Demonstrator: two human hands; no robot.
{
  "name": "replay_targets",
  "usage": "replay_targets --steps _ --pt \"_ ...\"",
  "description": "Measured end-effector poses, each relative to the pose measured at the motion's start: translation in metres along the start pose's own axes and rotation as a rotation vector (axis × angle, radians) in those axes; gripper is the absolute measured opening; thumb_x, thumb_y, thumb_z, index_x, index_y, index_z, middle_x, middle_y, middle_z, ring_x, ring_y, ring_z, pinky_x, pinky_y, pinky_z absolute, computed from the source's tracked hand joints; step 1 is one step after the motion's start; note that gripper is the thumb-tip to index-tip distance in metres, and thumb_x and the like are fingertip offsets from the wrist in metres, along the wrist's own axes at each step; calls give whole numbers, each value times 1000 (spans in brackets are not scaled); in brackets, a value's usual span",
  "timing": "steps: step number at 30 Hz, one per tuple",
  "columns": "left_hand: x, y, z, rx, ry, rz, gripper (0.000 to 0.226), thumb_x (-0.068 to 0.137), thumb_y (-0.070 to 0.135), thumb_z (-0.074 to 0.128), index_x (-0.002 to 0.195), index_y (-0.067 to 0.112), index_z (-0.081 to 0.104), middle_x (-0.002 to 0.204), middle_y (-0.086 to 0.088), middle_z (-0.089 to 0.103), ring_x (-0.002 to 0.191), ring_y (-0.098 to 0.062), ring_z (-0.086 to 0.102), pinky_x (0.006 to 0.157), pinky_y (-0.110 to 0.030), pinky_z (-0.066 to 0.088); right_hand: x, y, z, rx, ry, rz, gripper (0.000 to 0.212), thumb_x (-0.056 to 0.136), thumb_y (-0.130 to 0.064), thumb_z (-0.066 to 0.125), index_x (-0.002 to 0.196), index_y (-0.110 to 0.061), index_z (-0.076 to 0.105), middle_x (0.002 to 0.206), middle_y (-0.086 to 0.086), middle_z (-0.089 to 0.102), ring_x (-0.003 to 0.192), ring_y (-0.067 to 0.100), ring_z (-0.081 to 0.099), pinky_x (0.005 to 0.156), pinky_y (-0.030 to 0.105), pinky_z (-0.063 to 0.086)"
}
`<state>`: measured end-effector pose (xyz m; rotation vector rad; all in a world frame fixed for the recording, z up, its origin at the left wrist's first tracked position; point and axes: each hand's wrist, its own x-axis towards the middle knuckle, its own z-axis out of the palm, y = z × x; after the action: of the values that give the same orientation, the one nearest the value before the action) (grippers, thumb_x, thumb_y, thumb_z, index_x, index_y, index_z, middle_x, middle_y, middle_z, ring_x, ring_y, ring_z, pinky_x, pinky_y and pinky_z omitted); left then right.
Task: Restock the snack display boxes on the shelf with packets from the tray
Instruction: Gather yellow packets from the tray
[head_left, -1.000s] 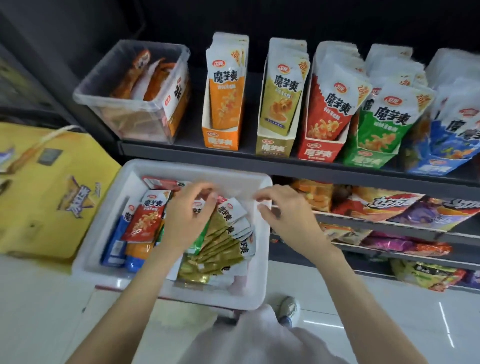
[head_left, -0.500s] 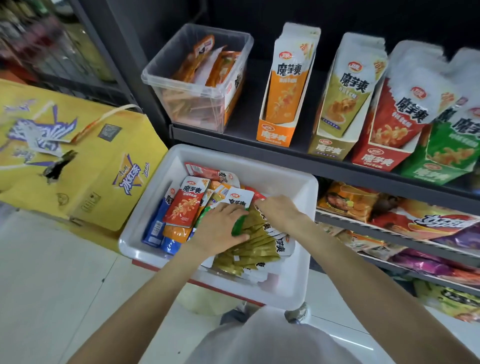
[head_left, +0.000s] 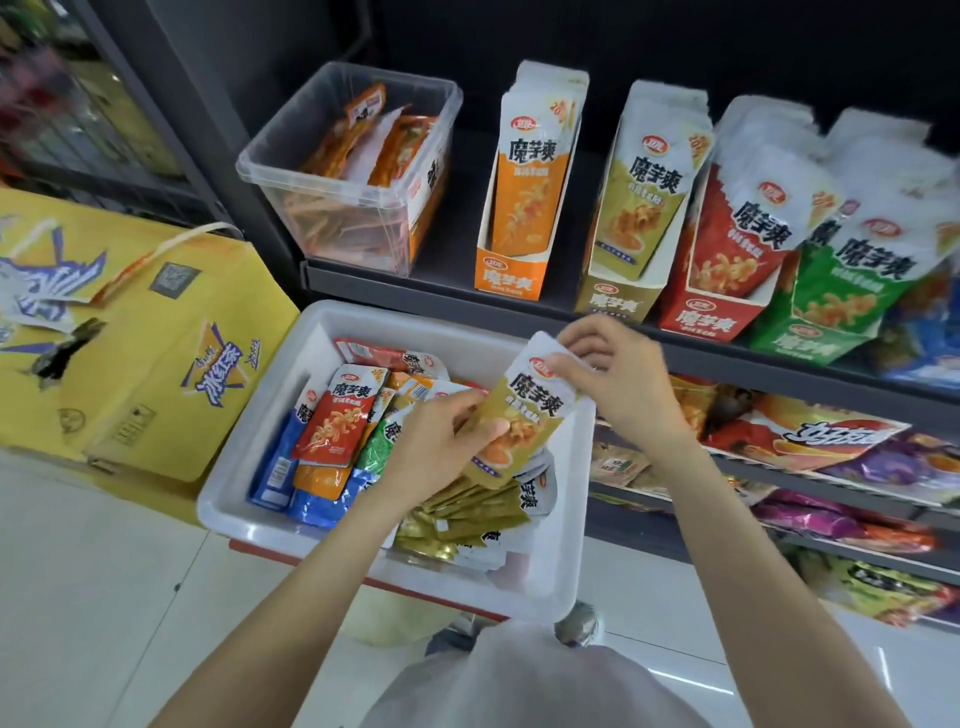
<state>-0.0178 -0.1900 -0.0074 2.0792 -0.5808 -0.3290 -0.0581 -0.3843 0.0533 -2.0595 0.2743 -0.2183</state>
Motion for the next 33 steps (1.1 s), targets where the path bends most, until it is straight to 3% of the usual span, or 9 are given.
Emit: replay_targets --steps 4,8,13,17,20,23,26,29,33 --pt "3 27 -1 -208 -46 -60 12 83 18 70 83 29 64 75 17 70 71 -2 68 65 -20 52 -4 3 -25 157 -121 196 12 84 -16 71 94 -18 65 85 -3 74 75 12 69 58 20 53" --pt "9 49 -3 -257 -65 -22 14 83 19 70 83 32 63 72 24 68 71 3 67 63 -11 49 -14 -1 -44 215 -100 123 7 87 -13 67 91 -18 66 80 -5 74 72 9 69 52 19 50" --pt "42 76 -11 -207 142 208 26 86 15 68 107 29 62 102 18 67 98 2 62 87 -17 47 3 -28 -94 48 409 -159 8 89 -21 66 96 -21 62 83 -15 65 74 4 64 65 16 53" --pt "81 84 -18 92 317 381 24 89 20 60 113 20 64 109 13 64 103 -7 59 91 -26 46 30 -46 -126 -129 723 -286 13 92 -29 61 101 -20 60 79 -22 56 73 -5 56 67 11 44" --pt "106 93 -11 279 314 421 29 88 21 62 117 19 63 116 4 63 107 -17 57 90 -28 44 65 -56 -129 -350 649 -308 15 91 -27 61 101 -16 64 80 -13 60 70 -1 55 64 7 41" --pt "123 97 1 401 250 433 38 89 25 62 126 16 56 126 -2 57 118 -20 50 94 -31 43 103 -59 -122 -621 497 -304 20 90 -26 60 107 -17 63 87 3 69 83 24 64 75 32 51" --pt "129 98 9 428 202 397 46 90 29 60 133 16 50 133 -1 51 124 -17 42 96 -29 41 131 -56 -108 -929 349 -258 26 91 -25 59 114 -14 61 99 13 68 96 33 61 74 37 46" --pt "131 99 12 465 204 395 48 90 30 60 135 17 49 135 0 49 126 -17 40 93 -29 43 145 -51 -98 -1021 274 -213 22 90 -18 60 111 -11 61 107 15 62 98 34 59 66 34 37" --pt "130 100 12 494 208 423 45 90 29 60 133 17 51 136 0 49 126 -18 40 91 -29 45 146 -42 -97 -1017 362 -202 33 87 -18 67 117 -9 56 120 13 45 92 30 58 61 33 37"
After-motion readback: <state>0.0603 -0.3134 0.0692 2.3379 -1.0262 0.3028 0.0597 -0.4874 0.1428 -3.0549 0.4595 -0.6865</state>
